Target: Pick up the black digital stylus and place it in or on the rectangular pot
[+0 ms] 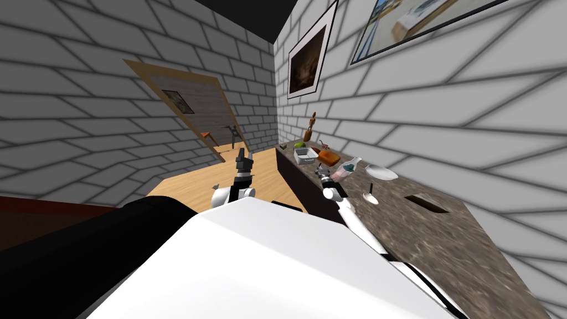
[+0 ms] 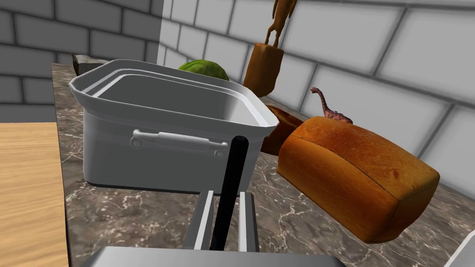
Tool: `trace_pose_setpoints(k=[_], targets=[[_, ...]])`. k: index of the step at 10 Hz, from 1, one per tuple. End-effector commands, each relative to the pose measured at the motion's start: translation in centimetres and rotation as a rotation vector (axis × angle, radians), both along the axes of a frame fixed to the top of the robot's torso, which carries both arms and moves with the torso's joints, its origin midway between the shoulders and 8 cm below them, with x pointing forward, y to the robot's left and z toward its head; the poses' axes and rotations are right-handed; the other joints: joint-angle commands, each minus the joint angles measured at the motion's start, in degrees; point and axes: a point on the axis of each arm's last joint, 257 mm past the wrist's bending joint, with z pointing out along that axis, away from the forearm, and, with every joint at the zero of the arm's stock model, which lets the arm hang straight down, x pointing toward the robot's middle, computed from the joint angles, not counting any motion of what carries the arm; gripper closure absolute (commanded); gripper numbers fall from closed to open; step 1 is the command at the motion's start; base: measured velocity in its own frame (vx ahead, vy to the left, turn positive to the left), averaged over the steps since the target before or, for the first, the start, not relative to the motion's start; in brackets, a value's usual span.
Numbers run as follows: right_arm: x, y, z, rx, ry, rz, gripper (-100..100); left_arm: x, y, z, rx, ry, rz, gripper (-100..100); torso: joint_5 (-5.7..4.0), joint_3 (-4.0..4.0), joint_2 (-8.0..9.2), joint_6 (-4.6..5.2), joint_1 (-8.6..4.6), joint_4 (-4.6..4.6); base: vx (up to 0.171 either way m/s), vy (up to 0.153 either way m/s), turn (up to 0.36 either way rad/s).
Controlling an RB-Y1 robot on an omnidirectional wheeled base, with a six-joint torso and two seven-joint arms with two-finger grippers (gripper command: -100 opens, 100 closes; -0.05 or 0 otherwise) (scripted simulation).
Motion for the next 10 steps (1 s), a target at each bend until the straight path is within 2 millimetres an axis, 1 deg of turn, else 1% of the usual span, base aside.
trace_pose_setpoints(k=[1, 6, 9, 10], targets=[[0.5, -0.7, 0.9, -0.042, -0.002, 0.003, 100, 0.0, 0.0, 0.0, 0.0, 0.0, 0.0, 0, 0.0, 0.0, 0.0, 0.0, 0.0, 0.0, -0.08, 0.064, -0.018], [2.2, -2.7, 3.6, -0.138, -0.004, 0.004, 100, 0.0, 0.0, 0.0, 0.0, 0.0, 0.0, 0, 0.07, -0.08, -0.14, -0.02, 0.11, -0.04, -0.063, 0.055, -0.018], [3.0, -3.5, 4.8, -0.165, 0.0, 0.004, 100, 0.0, 0.0, 0.0, 0.0, 0.0, 0.0, 0, 0.09, -0.15, -0.25, -0.03, 0.14, -0.07, -0.027, 0.05, -0.018], [3.5, -3.9, 5.6, -0.166, 0.004, 0.005, 100, 0.0, 0.0, 0.0, 0.0, 0.0, 0.0, 0, 0.09, -0.18, -0.31, -0.04, 0.12, -0.08, 0.008, 0.061, -0.028]])
